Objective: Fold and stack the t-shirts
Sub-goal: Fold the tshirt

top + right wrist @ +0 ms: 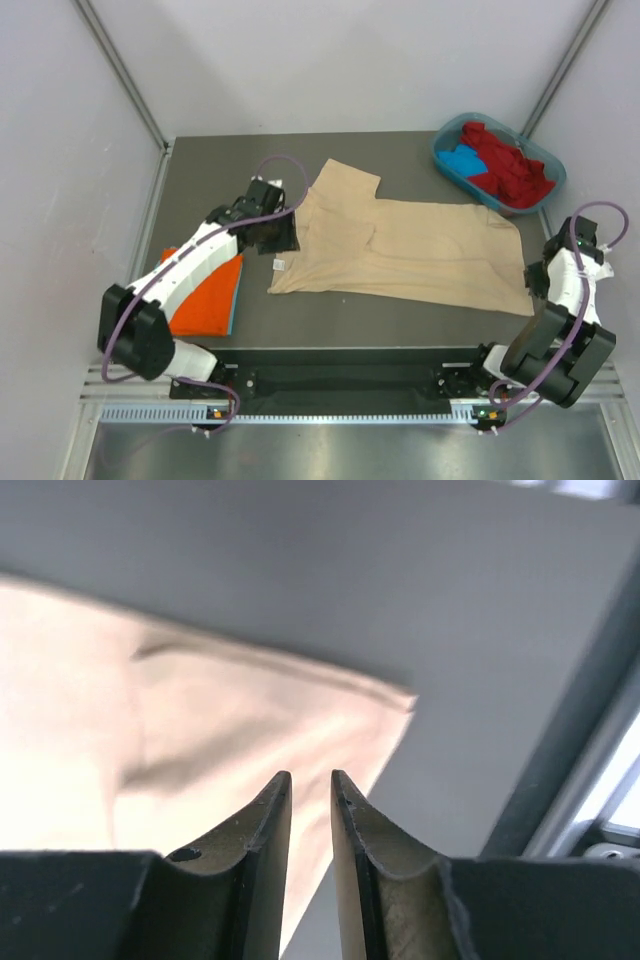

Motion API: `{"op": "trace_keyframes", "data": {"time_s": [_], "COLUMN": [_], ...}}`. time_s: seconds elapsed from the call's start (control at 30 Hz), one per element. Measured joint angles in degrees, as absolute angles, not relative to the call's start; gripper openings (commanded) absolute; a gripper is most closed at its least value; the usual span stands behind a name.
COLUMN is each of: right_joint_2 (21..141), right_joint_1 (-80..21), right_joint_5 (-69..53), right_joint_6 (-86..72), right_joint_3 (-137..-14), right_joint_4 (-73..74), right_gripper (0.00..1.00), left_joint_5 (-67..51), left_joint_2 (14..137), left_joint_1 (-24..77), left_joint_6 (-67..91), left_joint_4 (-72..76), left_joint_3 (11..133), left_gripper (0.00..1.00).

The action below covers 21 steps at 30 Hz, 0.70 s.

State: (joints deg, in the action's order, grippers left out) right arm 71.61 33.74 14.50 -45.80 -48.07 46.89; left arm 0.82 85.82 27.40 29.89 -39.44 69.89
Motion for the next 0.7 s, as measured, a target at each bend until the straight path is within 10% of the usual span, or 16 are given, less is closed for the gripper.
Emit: {"op": "trace_keyframes", "data": {"time_s": [0.7], "right_joint_2": [74.46], "right_joint_1": [31.66], "right_joint_5": [9.17], "right_joint_6": [-43.97], "right_joint_3": [-40.62], "right_joint_4": [44.27], "right_gripper": [0.3], "left_joint_5": [2.22], "left_joint_2": [77.32], "left_joint_1": [28.36], "left_joint_6": [41.56], "left_joint_4": [-31.33], "left_joint_3": [41.98], "left_gripper": [0.57]}}
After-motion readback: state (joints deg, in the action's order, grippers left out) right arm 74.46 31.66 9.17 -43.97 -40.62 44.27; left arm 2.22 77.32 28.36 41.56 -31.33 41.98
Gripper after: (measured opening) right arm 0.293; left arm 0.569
